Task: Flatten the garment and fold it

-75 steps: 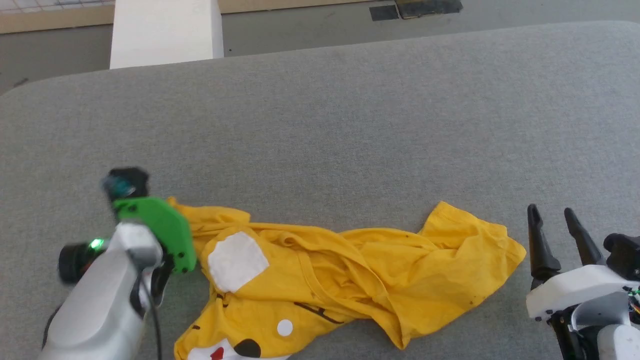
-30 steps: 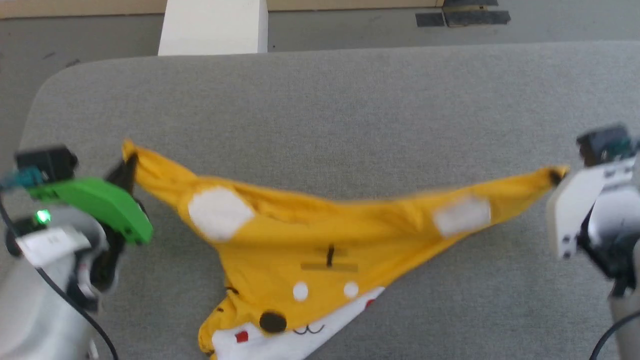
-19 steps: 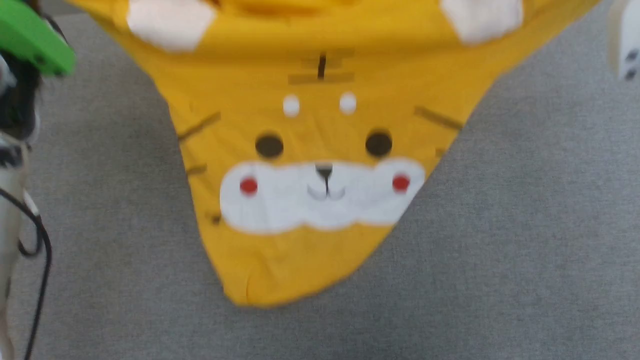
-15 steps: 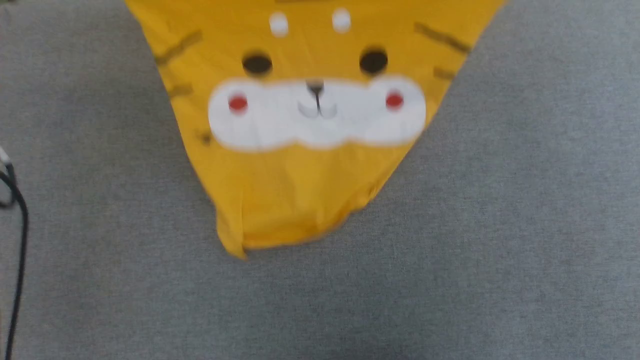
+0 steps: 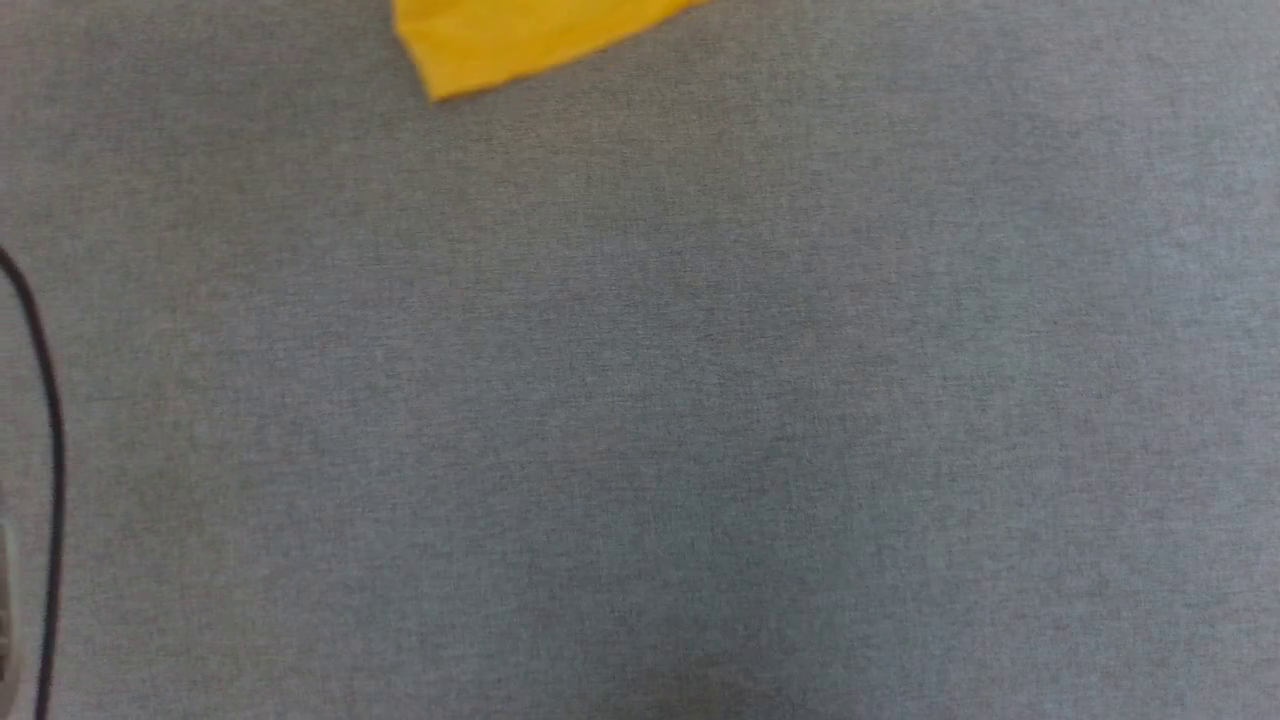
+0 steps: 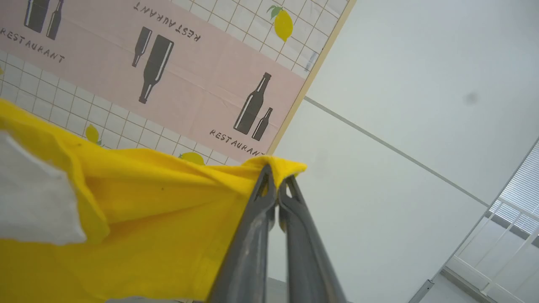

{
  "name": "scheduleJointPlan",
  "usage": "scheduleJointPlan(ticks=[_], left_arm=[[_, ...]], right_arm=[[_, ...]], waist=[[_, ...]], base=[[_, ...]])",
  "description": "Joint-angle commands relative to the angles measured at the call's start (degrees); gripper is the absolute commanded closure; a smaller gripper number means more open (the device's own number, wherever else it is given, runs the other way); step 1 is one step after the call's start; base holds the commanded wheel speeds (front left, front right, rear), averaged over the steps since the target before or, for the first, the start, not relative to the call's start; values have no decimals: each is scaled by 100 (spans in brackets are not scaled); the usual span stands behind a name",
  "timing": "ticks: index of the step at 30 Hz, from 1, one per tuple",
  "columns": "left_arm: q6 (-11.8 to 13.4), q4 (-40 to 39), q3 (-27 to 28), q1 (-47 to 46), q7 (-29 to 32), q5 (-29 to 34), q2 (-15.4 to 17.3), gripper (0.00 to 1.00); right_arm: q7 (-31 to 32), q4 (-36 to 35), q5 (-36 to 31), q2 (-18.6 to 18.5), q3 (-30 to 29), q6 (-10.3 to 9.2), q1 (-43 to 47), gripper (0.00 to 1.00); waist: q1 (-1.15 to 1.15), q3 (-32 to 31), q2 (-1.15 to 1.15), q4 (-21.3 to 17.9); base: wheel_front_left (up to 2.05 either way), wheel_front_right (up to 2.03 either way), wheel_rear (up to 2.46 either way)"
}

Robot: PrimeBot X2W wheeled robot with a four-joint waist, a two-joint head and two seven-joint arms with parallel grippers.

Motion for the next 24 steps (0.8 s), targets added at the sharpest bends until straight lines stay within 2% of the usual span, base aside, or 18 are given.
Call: scheduleJointPlan(ticks=[1, 7, 13, 19, 24], left_arm=[[-92, 105, 3, 125, -24, -109, -46, 100], [-346, 562, -227, 1228, 132, -184, -16, 100], [-449, 638, -466, 3072, 357, -319, -18, 100], [-312, 122, -423, 5260, 462, -746, -209, 100], [-60, -527, -466, 6700, 676, -982, -337, 100]], right_arm=[[-164, 95, -54, 17, -87, -9, -1, 100], [-378, 661, 207, 6, -106, -9, 941, 100], [-259, 754, 1085, -96, -42, -9, 2743, 100], [329, -13, 1958, -107, -581, -9, 5107, 100], [965, -951, 2156, 291, -1328, -9, 7009, 100]], waist=[[-1, -101, 0, 78], [-1, -487, 0, 153], [-1, -1098, 0, 220], [-1, -1686, 0, 284], [-1, -1975, 0, 323]], base=[[0, 0, 0], [0, 0, 0], [0, 0, 0], [0, 0, 0], [0, 0, 0]])
